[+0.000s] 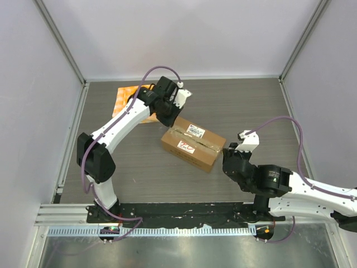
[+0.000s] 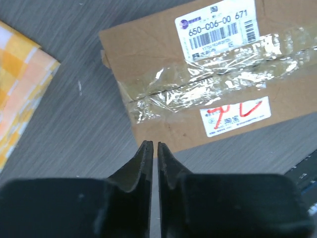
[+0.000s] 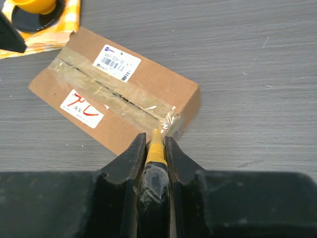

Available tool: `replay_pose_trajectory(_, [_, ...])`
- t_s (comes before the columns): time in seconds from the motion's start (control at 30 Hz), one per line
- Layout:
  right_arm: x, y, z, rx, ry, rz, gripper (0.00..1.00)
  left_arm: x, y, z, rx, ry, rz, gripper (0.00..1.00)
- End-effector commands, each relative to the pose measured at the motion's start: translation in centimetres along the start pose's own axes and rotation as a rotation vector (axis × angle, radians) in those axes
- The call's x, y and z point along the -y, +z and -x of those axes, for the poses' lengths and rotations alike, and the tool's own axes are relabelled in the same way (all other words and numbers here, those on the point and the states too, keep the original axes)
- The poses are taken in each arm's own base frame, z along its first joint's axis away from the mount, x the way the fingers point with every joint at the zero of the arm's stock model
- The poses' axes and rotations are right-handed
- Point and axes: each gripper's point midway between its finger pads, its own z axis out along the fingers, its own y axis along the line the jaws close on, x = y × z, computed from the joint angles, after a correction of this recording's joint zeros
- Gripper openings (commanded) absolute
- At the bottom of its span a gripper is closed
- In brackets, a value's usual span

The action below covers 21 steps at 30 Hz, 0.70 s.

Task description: Unpack the express box

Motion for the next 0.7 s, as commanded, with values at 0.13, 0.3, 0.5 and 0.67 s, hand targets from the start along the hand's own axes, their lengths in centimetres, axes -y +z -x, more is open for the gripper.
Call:
replay_pose_trajectory(0.13, [3.2,0.3,-2.0,-0.039,0.056,-0.125,0.01,6.0,-1.7,0.6,0.116,0.274,-0.261,0.47])
replay_pose_trajectory(0.3, [5.3,0.8,-1.1,-0.01,0.11,-0.218,0.01,7.2,-3.7,1.6,0.249,0.521,-0.258,0.7])
replay_pose_trajectory(0.5, [5.9,3.9,0.1,0.008,0.2,-0.294,0.01,7.2,-3.6,3.4,0.293,0.679,-0.219,0.87])
replay_pose_trajectory(0.67, [9.1,8.2,3.6,0.033,0.278,-0.37,0.01,8.3,-0.4,3.6,0.318,0.744,-0.22,0.96])
